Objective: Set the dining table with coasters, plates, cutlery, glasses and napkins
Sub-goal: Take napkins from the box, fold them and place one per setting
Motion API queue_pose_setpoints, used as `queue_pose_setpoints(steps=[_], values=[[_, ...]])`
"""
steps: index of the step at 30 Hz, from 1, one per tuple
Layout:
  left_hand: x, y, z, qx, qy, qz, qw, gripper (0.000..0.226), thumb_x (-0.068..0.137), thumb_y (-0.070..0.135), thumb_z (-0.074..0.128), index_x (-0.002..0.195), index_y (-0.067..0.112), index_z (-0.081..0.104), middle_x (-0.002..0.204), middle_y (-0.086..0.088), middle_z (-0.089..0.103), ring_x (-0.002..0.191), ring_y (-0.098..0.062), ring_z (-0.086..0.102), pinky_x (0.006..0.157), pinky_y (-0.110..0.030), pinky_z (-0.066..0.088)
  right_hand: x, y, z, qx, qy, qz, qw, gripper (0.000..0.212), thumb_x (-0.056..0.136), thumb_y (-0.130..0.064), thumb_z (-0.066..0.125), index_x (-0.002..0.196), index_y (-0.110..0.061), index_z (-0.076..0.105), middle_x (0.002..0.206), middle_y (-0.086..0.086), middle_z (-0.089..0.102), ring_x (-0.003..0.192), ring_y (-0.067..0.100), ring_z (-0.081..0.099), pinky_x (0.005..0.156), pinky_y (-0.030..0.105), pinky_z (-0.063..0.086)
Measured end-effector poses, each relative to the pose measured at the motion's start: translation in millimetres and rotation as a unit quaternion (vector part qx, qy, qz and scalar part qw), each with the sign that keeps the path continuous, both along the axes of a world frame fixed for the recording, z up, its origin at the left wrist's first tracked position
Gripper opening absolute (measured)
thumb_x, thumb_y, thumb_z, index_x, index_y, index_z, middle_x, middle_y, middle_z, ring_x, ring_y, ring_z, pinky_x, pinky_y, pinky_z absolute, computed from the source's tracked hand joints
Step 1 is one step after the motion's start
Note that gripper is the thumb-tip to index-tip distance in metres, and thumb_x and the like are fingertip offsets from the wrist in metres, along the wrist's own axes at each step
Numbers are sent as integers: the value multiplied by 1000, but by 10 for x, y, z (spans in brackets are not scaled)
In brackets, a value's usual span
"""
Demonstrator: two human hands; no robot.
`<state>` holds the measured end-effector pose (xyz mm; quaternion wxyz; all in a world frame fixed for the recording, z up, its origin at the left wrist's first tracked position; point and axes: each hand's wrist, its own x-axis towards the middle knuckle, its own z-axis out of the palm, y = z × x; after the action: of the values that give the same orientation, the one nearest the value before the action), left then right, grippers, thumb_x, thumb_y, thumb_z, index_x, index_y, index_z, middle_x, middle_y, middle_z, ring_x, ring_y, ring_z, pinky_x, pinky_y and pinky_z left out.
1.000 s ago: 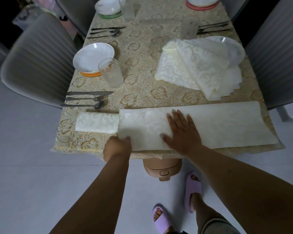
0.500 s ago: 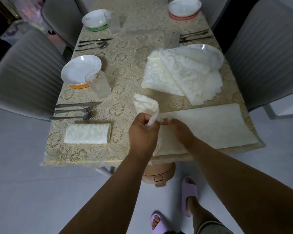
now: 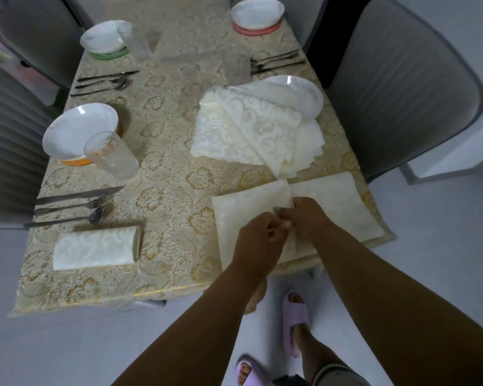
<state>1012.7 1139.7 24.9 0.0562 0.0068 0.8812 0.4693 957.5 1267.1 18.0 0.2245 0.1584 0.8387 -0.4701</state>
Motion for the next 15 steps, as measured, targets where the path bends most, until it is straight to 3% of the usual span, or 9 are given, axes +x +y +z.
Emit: queue_pose_setpoints(steps=[2, 4, 7, 11, 15], values=[[-32, -127, -32, -29, 69, 10, 997, 28, 95, 36, 50, 97, 13, 66, 99, 0, 67, 93, -14, 61, 82, -25, 46, -23, 4, -30, 70, 15, 20, 997, 42, 90, -36, 61, 114, -2, 62, 110, 14, 64, 101, 28, 60, 82, 31, 45], [-82, -288, -147, -114, 148, 1, 982, 39, 94, 36, 41, 110, 10, 65, 114, -6, 65, 107, -21, 58, 94, -28, 41, -43, -9, -36, 151, 25, 56, 987, 45, 91, -40, 57, 118, -3, 58, 119, 14, 60, 110, 29, 56, 86, 32, 42], [-101, -388, -379, -244, 155, -75, 954, 50, 94, 38, 37, 129, 8, 56, 137, -14, 53, 130, -29, 48, 110, -47, 34, -53, -27, -32, 189, 23, 77, 979, 51, 94, -42, 52, 130, -7, 50, 131, 11, 54, 122, 27, 50, 97, 35, 39], [-106, -334, -440, -278, 147, -111, 943, 54, 96, 40, 33, 137, 11, 49, 148, -11, 43, 140, -26, 36, 115, -51, 24, -24, -6, -37, 245, 56, 67, 966, 46, 96, -40, 45, 129, -7, 50, 130, 13, 51, 122, 29, 47, 99, 39, 39], [-161, -320, -424, -282, 160, -132, 937, 54, 97, 40, 33, 138, 9, 49, 147, -12, 44, 139, -26, 37, 115, -51, 25, -24, 85, -11, 296, 83, 59, 950, 38, 97, -32, 45, 122, -4, 52, 124, 16, 48, 116, 30, 47, 95, 37, 39]])
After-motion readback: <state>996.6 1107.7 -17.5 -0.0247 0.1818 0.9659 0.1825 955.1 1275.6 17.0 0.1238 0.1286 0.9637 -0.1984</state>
